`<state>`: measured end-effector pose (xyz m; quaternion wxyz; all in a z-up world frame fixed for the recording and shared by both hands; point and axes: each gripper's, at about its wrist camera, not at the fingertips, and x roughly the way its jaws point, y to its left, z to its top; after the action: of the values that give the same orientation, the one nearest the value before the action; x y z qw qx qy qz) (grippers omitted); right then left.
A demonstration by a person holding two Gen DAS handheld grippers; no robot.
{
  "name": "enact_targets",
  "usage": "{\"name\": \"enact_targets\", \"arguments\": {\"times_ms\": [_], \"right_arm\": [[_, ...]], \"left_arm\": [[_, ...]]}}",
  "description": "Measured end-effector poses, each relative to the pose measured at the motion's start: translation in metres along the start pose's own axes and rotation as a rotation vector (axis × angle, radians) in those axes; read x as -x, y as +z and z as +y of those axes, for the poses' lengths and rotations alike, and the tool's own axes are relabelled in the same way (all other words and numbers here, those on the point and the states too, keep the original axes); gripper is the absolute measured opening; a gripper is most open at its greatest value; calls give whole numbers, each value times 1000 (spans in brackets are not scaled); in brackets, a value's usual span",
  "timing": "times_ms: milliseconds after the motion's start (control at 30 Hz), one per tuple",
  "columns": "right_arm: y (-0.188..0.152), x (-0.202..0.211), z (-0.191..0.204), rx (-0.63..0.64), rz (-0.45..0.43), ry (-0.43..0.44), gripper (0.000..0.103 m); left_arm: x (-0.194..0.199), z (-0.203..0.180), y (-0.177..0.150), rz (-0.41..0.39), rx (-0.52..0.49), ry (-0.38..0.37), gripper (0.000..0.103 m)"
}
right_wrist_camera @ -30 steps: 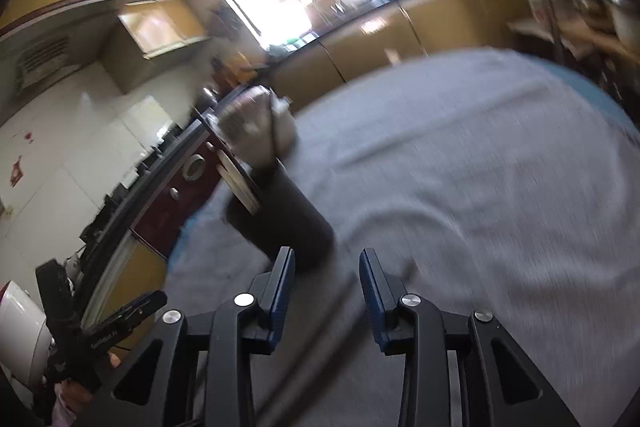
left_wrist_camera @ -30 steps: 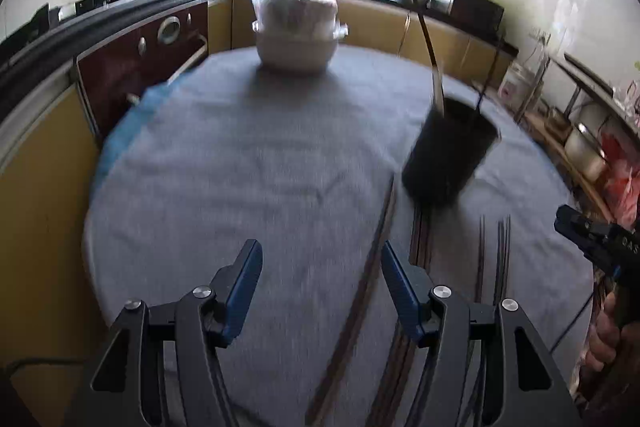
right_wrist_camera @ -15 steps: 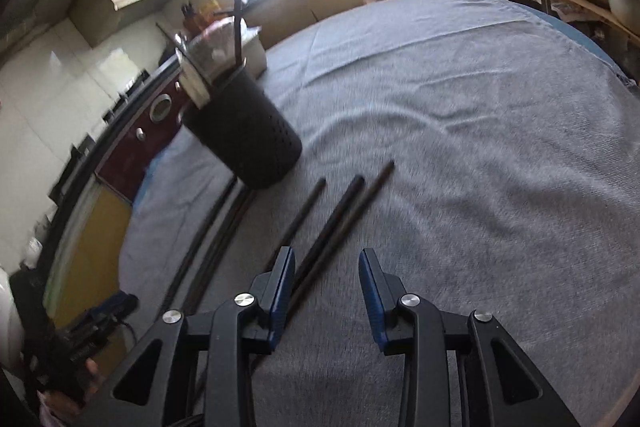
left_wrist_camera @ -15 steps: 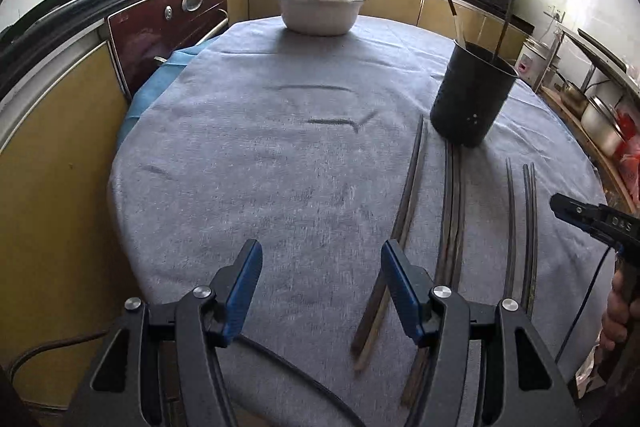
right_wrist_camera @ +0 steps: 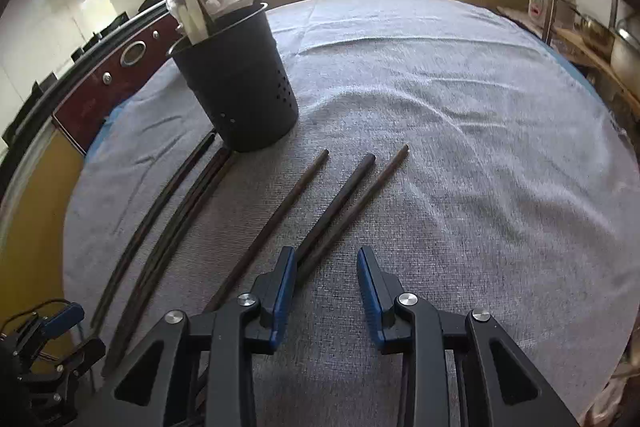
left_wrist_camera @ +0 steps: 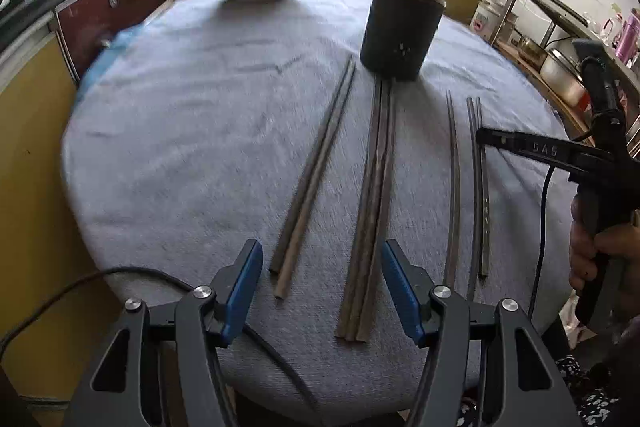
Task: Organize utensils
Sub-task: 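Move both open tools back down to the chopsticks on the cloth, then close the left tool on a chopstick while the right tool grasps another chopstick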
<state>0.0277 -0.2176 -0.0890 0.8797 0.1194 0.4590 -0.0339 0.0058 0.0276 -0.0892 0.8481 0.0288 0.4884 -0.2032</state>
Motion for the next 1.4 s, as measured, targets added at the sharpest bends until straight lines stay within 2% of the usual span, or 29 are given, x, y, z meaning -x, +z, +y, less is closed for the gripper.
{"name": "enact_targets", "arguments": {"times_ms": [67,167,200,233,267,433,567,733,867,900,933,1000,1100,1200,1400], "right_arm": [[0,0,0,16,-10,-5,32],[2,-1,-1,33,-24,-24,32],[3,-2,-3,42,-29,-48,28],[3,-3,-4,49,-23,-69,22],[4,-3,-7,54,-32,-80,21],[8,-2,-25,20,-33,-101,20],[11,0,-40,-31,-22,-94,20],[14,2,-60,-150,13,1,23],[17,2,-65,-189,27,7,23],[16,2,-66,-200,27,8,23],[16,3,-67,-206,28,11,23],[15,4,-69,-212,28,6,23],[14,6,-74,-225,31,1,23],[13,7,-80,-240,28,0,23],[14,8,-78,-236,21,-8,23]], "left_arm": [[1,-3,-1,-9,-10,-4,61],[0,-8,-1,-6,-25,-8,47],[0,-9,-1,-1,-28,-23,40],[0,-11,0,7,-27,-52,38],[-1,-13,0,13,-27,-69,36],[-5,-25,3,29,-33,-122,36],[-6,-24,8,24,-19,-116,36],[1,-7,38,-34,-11,-64,37],[-19,2,76,-26,-28,-21,37],[-24,3,83,-13,-22,-34,37],[-29,3,88,-6,-18,-48,39],[-42,0,99,10,-20,-35,50],[-55,-10,107,20,-50,-34,52],[-70,-16,110,53,-57,16,53],[-72,-11,110,38,-50,38,56]]}}
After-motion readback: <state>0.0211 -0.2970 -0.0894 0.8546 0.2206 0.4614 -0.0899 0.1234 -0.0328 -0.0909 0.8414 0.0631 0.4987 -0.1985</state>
